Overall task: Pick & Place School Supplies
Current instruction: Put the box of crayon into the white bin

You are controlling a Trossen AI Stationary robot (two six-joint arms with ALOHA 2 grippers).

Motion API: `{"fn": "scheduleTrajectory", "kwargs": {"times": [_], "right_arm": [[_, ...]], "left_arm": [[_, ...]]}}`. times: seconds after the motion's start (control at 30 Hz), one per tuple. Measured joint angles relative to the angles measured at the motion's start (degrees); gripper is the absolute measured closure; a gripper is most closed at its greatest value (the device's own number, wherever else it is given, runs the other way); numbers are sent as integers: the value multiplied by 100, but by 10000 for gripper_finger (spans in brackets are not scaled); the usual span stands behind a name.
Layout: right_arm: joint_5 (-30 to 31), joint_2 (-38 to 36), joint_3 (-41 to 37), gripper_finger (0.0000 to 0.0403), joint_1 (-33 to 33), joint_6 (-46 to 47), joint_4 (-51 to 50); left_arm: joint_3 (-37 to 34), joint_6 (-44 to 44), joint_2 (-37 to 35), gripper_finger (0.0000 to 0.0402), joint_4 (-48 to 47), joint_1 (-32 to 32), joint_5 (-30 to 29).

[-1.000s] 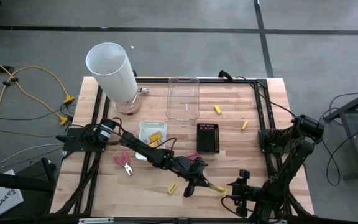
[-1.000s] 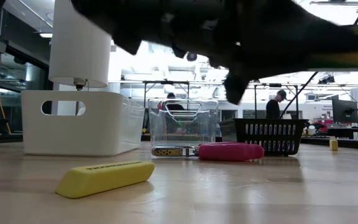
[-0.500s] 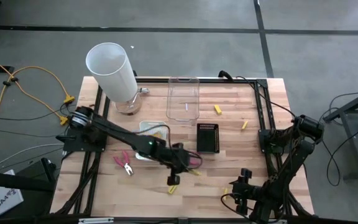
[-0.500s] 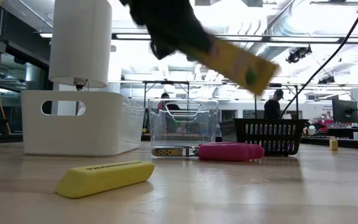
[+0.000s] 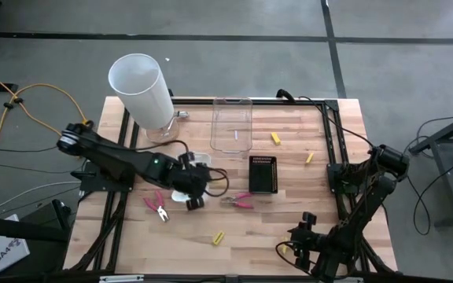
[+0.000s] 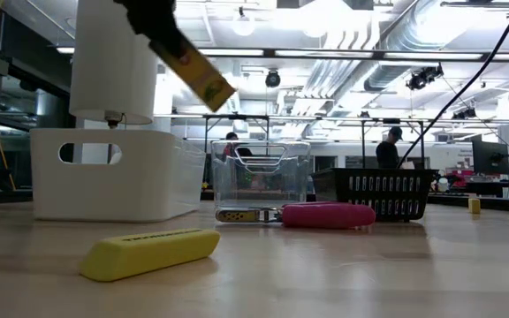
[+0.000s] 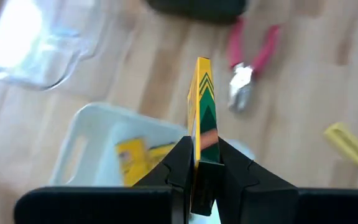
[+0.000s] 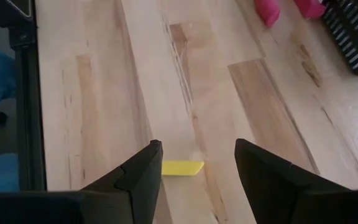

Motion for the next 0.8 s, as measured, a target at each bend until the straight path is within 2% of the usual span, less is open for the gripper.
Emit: {"fn": "scheduleTrajectory", "kwargs": {"times": [0.23, 0.3, 0.53, 0.8], "right_arm": [[-1, 0, 0, 210, -30, 0, 76], [-1, 0, 0, 210, -28, 0, 81], [-1, 0, -2, 210, -28, 0, 106], [-1, 0, -4, 210, -28, -4, 152]], "left_arm": [[0, -658, -2, 366, -1204, 12, -714], [-23, -882, 23, 366, -1395, 45, -761], [-392, -1088, 251, 366, -1351, 95, -941], [-588, -1041, 1127, 366, -1376, 114, -952]]}}
